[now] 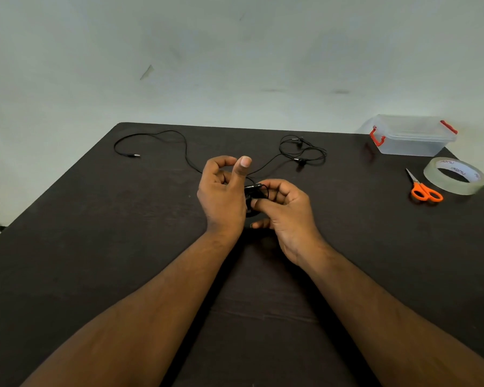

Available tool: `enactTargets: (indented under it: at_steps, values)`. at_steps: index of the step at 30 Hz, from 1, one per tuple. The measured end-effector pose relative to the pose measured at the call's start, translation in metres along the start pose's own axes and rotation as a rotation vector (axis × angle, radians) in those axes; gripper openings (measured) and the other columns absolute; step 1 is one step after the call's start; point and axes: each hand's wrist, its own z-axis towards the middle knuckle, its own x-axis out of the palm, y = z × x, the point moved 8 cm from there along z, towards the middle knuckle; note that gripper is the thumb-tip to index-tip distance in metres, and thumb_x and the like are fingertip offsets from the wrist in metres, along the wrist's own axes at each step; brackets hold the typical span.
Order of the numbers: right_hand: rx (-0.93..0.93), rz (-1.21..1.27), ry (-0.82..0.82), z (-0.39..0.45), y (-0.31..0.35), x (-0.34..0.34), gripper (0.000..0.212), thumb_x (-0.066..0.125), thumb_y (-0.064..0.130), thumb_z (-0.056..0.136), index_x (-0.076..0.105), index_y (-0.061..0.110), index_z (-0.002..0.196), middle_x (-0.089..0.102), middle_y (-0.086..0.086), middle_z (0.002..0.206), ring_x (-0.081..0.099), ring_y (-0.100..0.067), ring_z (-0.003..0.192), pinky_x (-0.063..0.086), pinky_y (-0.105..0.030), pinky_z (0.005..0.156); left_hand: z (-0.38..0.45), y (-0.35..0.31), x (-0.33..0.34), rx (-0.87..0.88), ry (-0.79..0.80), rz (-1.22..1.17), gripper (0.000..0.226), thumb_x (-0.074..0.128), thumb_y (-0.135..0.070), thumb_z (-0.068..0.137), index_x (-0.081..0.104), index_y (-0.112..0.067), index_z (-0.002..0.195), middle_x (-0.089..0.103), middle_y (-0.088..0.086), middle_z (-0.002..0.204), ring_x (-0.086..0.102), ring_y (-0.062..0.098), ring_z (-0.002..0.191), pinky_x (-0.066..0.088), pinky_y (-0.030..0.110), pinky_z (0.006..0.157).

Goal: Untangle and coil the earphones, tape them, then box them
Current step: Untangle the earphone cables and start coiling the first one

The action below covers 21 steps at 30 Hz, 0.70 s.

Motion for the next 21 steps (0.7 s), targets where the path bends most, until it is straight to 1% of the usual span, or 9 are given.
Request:
enactTargets:
  at_steps: [4, 6, 7, 10, 11, 13, 16, 18, 21]
  values:
    - [-0.014, -0.053, 0.038, -0.002, 0.0, 0.003, 0.037, 0.071, -0.002, 0.081, 0.063, 0.016, 0.112, 0.071, -0.006, 0.082, 0.071, -0.019, 0.077, 0.053, -0.029, 0.05, 0.003, 0.001, -0.003, -0.012, -0.014, 0.002, 0.03, 0.069, -0.054, 0.076, 0.06, -0.026, 0.083, 0.049, -0.012, 0.052, 0.045, 0.003, 0.048, 0.042, 0.029, 0.051]
    - [-0.02, -0.063, 0.031, -0.002, 0.0, 0.003, 0.039, 0.073, 0.001, 0.081, 0.062, 0.017, 0.114, 0.073, -0.007, 0.084, 0.071, -0.019, 0.078, 0.051, -0.028, 0.048, 0.003, 0.003, -0.004, -0.042, -0.017, -0.019, 0.032, 0.069, -0.054, 0.075, 0.06, -0.025, 0.083, 0.049, -0.012, 0.051, 0.046, 0.004, 0.045, 0.046, 0.034, 0.048]
    - [-0.018, -0.063, 0.027, -0.002, 0.0, 0.003, 0.04, 0.074, 0.002, 0.08, 0.061, 0.017, 0.115, 0.074, -0.007, 0.084, 0.071, -0.019, 0.077, 0.051, -0.028, 0.047, 0.002, 0.004, -0.003, -0.068, -0.019, -0.037, 0.033, 0.07, -0.053, 0.074, 0.06, -0.023, 0.084, 0.05, -0.012, 0.051, 0.047, 0.005, 0.044, 0.047, 0.034, 0.047]
    - [0.001, -0.048, 0.016, -0.002, 0.0, 0.0, 0.037, 0.072, 0.001, 0.082, 0.062, 0.016, 0.114, 0.075, -0.007, 0.086, 0.068, -0.015, 0.071, 0.05, -0.027, 0.045, 0.002, 0.011, -0.002, -0.147, -0.013, -0.097, 0.032, 0.074, -0.042, 0.078, 0.062, -0.013, 0.086, 0.054, -0.008, 0.056, 0.051, 0.008, 0.048, 0.048, 0.028, 0.045]
    - [0.006, -0.041, 0.006, -0.001, 0.0, -0.001, 0.034, 0.071, 0.0, 0.083, 0.063, 0.015, 0.112, 0.075, -0.007, 0.086, 0.066, -0.013, 0.068, 0.049, -0.027, 0.044, 0.002, 0.014, 0.0, -0.176, 0.006, -0.115, 0.029, 0.075, -0.036, 0.081, 0.062, -0.01, 0.087, 0.056, -0.004, 0.061, 0.054, 0.011, 0.05, 0.049, 0.027, 0.046]
    - [0.008, -0.038, -0.025, 0.001, -0.001, -0.005, 0.031, 0.067, -0.003, 0.084, 0.064, 0.012, 0.111, 0.075, -0.006, 0.084, 0.062, -0.011, 0.062, 0.048, -0.026, 0.043, 0.0, 0.018, 0.004, -0.243, 0.06, -0.163, 0.024, 0.076, -0.025, 0.083, 0.062, -0.005, 0.089, 0.061, 0.005, 0.069, 0.06, 0.015, 0.056, 0.052, 0.025, 0.051]
    - [-0.004, -0.072, -0.068, 0.004, -0.002, -0.011, 0.029, 0.065, -0.005, 0.085, 0.068, 0.014, 0.106, 0.075, -0.002, 0.081, 0.06, -0.011, 0.059, 0.047, -0.025, 0.042, -0.004, 0.021, 0.007, -0.299, 0.129, -0.223, 0.026, 0.077, -0.014, 0.081, 0.064, 0.003, 0.095, 0.064, 0.012, 0.077, 0.064, 0.016, 0.064, 0.057, 0.026, 0.058]
    - [-0.026, -0.113, -0.083, 0.005, -0.001, -0.015, 0.03, 0.063, -0.006, 0.086, 0.071, 0.018, 0.102, 0.075, -0.001, 0.082, 0.06, -0.011, 0.06, 0.047, -0.024, 0.043, -0.007, 0.023, 0.01, -0.344, 0.186, -0.221, 0.026, 0.077, -0.009, 0.08, 0.065, 0.005, 0.097, 0.065, 0.013, 0.079, 0.066, 0.017, 0.068, 0.058, 0.026, 0.061]
    - [-0.075, -0.218, -0.121, 0.006, 0.001, -0.024, 0.032, 0.063, -0.006, 0.086, 0.071, 0.015, 0.109, 0.074, -0.005, 0.093, 0.064, -0.01, 0.063, 0.052, -0.025, 0.048, -0.012, 0.033, 0.015, -0.494, 0.259, -0.26, 0.02, 0.075, 0.001, 0.079, 0.065, 0.002, 0.096, 0.064, 0.01, 0.078, 0.065, 0.02, 0.077, 0.059, 0.029, 0.065]
